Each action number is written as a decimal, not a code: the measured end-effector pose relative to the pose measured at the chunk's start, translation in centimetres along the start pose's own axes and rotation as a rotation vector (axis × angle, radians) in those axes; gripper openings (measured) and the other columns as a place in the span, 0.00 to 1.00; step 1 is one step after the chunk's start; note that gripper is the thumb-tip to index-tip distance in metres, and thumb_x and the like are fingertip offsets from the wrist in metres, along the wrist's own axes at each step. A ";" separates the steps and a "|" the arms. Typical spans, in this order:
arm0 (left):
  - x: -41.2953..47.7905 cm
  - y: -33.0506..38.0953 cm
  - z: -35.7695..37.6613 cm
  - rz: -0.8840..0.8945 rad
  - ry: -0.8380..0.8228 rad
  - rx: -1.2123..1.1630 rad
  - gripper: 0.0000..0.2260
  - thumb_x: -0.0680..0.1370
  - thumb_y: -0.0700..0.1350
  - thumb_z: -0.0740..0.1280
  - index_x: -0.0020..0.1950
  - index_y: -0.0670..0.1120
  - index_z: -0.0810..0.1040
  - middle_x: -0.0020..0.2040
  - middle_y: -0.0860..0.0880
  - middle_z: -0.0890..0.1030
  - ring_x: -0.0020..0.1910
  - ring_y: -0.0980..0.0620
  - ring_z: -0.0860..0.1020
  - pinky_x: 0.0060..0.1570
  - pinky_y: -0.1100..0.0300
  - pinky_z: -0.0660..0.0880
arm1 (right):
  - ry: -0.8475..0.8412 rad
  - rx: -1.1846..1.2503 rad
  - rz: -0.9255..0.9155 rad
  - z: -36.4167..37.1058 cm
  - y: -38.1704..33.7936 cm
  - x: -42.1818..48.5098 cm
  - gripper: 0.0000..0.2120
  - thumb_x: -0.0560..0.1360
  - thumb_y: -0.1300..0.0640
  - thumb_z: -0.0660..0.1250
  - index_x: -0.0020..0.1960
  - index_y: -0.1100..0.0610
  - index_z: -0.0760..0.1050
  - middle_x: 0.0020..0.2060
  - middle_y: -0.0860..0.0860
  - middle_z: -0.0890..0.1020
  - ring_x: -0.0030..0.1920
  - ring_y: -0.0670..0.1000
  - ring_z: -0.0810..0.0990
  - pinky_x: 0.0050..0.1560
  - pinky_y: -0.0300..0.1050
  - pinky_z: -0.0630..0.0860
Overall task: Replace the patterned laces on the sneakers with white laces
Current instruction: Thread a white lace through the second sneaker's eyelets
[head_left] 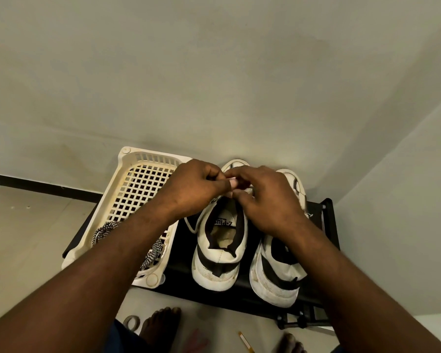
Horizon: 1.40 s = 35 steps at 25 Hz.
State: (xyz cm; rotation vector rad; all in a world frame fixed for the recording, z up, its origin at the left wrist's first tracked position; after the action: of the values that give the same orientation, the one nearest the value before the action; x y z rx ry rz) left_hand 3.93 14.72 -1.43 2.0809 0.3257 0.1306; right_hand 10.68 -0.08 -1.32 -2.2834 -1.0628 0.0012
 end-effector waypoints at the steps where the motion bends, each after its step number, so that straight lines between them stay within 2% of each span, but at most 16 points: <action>1: 0.1 0.0 0.0 0.002 0.014 0.010 0.11 0.78 0.53 0.74 0.39 0.50 0.86 0.31 0.55 0.83 0.30 0.63 0.77 0.37 0.62 0.71 | 0.019 -0.025 -0.008 -0.1 -0.1 0.2 0.12 0.76 0.48 0.73 0.59 0.42 0.82 0.48 0.42 0.85 0.51 0.48 0.78 0.55 0.53 0.77; 3: 0.2 -0.4 -0.5 -0.015 0.055 0.034 0.11 0.78 0.53 0.74 0.38 0.50 0.85 0.30 0.55 0.81 0.29 0.63 0.75 0.37 0.62 0.70 | 0.063 -0.084 0.052 -0.7 1.0 0.7 0.06 0.76 0.46 0.74 0.53 0.43 0.84 0.43 0.41 0.84 0.48 0.48 0.79 0.52 0.53 0.78; 5: 0.2 -0.9 -0.8 -0.026 0.067 0.054 0.10 0.78 0.52 0.75 0.38 0.51 0.84 0.31 0.55 0.81 0.28 0.63 0.75 0.37 0.61 0.72 | 0.072 -0.154 0.122 -1.1 2.3 0.7 0.06 0.76 0.44 0.74 0.51 0.43 0.85 0.44 0.40 0.84 0.50 0.49 0.78 0.53 0.54 0.78; 8: 0.1 -0.6 -0.6 -0.013 0.055 0.039 0.11 0.78 0.54 0.74 0.37 0.51 0.84 0.30 0.56 0.80 0.28 0.63 0.75 0.37 0.61 0.71 | 0.027 -0.069 0.068 -0.9 1.3 0.2 0.14 0.75 0.46 0.75 0.60 0.42 0.82 0.52 0.39 0.84 0.57 0.47 0.76 0.56 0.49 0.75; 10: 0.0 -0.2 0.0 0.003 0.038 0.022 0.15 0.76 0.57 0.75 0.35 0.49 0.83 0.27 0.54 0.78 0.27 0.61 0.73 0.35 0.60 0.69 | 0.011 0.031 -0.006 -0.7 -0.1 -0.2 0.18 0.75 0.49 0.76 0.64 0.42 0.80 0.50 0.39 0.82 0.53 0.44 0.77 0.52 0.41 0.73; 13: 0.3 -0.4 -0.3 -0.009 0.127 0.060 0.19 0.74 0.60 0.75 0.33 0.47 0.81 0.26 0.53 0.78 0.27 0.57 0.74 0.34 0.58 0.71 | 0.045 0.060 0.030 -0.7 0.4 0.1 0.09 0.77 0.51 0.74 0.57 0.44 0.84 0.42 0.40 0.84 0.45 0.43 0.81 0.47 0.45 0.79; 15: 0.2 -1.1 -0.8 -0.042 0.158 0.119 0.15 0.75 0.59 0.76 0.37 0.50 0.82 0.31 0.54 0.82 0.32 0.57 0.80 0.38 0.58 0.77 | 0.056 0.106 0.106 -1.0 1.6 0.2 0.04 0.78 0.50 0.73 0.52 0.45 0.86 0.40 0.41 0.86 0.43 0.42 0.83 0.48 0.48 0.81; 17: -0.1 -1.5 -0.5 -0.063 0.088 0.224 0.10 0.73 0.56 0.78 0.40 0.52 0.83 0.34 0.56 0.83 0.35 0.59 0.81 0.40 0.59 0.76 | 0.041 0.129 0.126 -1.0 1.9 0.1 0.03 0.78 0.50 0.74 0.50 0.45 0.87 0.42 0.40 0.86 0.45 0.40 0.83 0.50 0.46 0.81; 19: -0.5 -1.6 0.3 -0.063 0.027 0.317 0.09 0.70 0.56 0.79 0.41 0.54 0.82 0.35 0.56 0.83 0.36 0.59 0.81 0.41 0.58 0.78 | -0.002 0.101 0.091 -0.5 1.3 0.1 0.04 0.77 0.51 0.75 0.50 0.45 0.87 0.44 0.41 0.85 0.47 0.41 0.81 0.50 0.44 0.78; 21: -0.6 -1.1 0.7 -0.019 0.054 0.397 0.07 0.71 0.54 0.78 0.41 0.54 0.83 0.35 0.56 0.83 0.37 0.57 0.82 0.44 0.56 0.80 | -0.028 0.085 0.076 0.1 0.9 0.1 0.05 0.75 0.53 0.76 0.50 0.45 0.87 0.44 0.42 0.83 0.47 0.43 0.80 0.50 0.44 0.77; 23: -0.5 -1.0 0.5 0.001 0.096 0.433 0.05 0.72 0.52 0.75 0.42 0.53 0.84 0.35 0.55 0.83 0.38 0.55 0.82 0.46 0.53 0.81 | -0.015 0.146 0.120 0.3 1.0 0.0 0.07 0.73 0.55 0.78 0.48 0.46 0.84 0.40 0.42 0.83 0.42 0.41 0.81 0.47 0.43 0.78; 25: -0.4 -1.7 0.0 -0.047 0.107 0.389 0.04 0.73 0.51 0.75 0.41 0.52 0.85 0.35 0.54 0.84 0.37 0.54 0.83 0.46 0.52 0.81 | 0.004 0.179 0.145 0.4 1.1 0.0 0.07 0.72 0.55 0.80 0.44 0.48 0.82 0.37 0.41 0.83 0.40 0.41 0.81 0.44 0.41 0.78; 27: -0.2 -2.7 -0.6 -0.125 0.102 0.266 0.03 0.75 0.48 0.74 0.41 0.51 0.85 0.35 0.52 0.85 0.35 0.53 0.85 0.47 0.50 0.83 | 0.000 0.190 0.149 0.7 1.0 -0.1 0.06 0.71 0.54 0.80 0.43 0.48 0.83 0.37 0.40 0.84 0.41 0.39 0.82 0.45 0.39 0.78; 29: -0.2 -3.6 -0.9 -0.197 0.088 0.163 0.04 0.77 0.44 0.74 0.43 0.49 0.86 0.36 0.49 0.86 0.34 0.50 0.86 0.47 0.47 0.85 | 0.003 0.196 0.150 1.0 0.7 -0.2 0.05 0.72 0.54 0.80 0.45 0.47 0.85 0.38 0.40 0.85 0.42 0.38 0.82 0.46 0.36 0.78; 32: -0.2 -4.5 -0.8 -0.266 0.039 -0.005 0.03 0.78 0.40 0.73 0.46 0.44 0.86 0.39 0.44 0.87 0.39 0.45 0.87 0.48 0.44 0.85 | 0.007 0.199 0.153 1.4 0.6 -0.1 0.07 0.74 0.55 0.78 0.51 0.46 0.85 0.40 0.40 0.86 0.44 0.37 0.83 0.47 0.32 0.76; 35: -0.1 -4.9 -0.8 -0.286 -0.012 -0.129 0.02 0.78 0.37 0.73 0.47 0.41 0.86 0.42 0.42 0.87 0.42 0.44 0.86 0.51 0.43 0.85 | 0.007 0.083 0.097 1.9 0.3 0.3 0.05 0.75 0.54 0.75 0.50 0.46 0.86 0.42 0.39 0.85 0.48 0.40 0.81 0.52 0.42 0.78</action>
State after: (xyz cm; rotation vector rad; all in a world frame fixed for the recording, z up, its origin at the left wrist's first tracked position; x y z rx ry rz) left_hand 2.76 17.65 -5.26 1.8860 0.5881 -0.0326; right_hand 10.56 0.98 -2.93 -2.2557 -0.9297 0.0751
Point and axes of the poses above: each hand's wrist, its own x-axis towards the middle knuckle, its own z-axis out of the palm, y = z × x, the point moved 5 cm from there along x, towards the middle knuckle
